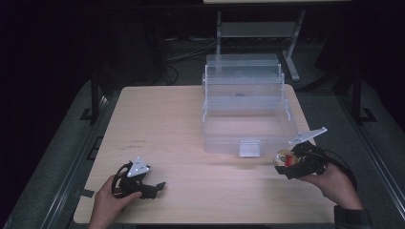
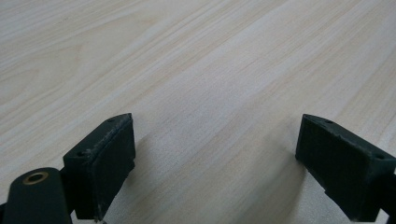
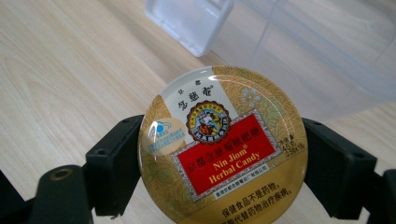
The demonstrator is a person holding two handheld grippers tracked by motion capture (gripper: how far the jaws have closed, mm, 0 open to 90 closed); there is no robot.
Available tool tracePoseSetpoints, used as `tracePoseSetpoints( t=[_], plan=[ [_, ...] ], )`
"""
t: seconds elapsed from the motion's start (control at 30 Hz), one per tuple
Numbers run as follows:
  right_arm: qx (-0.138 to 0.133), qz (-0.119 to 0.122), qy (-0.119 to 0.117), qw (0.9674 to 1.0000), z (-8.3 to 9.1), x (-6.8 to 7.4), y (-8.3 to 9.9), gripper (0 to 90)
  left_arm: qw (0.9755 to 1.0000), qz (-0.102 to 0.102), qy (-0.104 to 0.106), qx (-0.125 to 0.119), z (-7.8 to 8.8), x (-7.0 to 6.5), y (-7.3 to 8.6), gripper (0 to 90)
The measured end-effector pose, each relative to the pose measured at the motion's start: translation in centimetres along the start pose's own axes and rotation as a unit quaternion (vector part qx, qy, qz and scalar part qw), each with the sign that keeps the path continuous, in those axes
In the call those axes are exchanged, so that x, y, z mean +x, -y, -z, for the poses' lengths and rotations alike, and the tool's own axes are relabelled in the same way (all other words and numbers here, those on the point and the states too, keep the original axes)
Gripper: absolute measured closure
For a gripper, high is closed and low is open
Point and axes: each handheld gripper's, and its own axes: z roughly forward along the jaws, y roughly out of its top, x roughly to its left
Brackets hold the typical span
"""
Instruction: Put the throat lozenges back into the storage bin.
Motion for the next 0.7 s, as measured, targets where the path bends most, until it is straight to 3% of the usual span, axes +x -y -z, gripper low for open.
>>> tracePoseSetpoints(
  t=[0.7],
  plan=[
    [-0.019, -0.017, 0.022, 0.9994, 1.7, -2.6, -2.2, 19.7, 1.0000, -0.001, 0.000, 0.001, 0.0, 0.0, 0.0, 11.2]
  ],
)
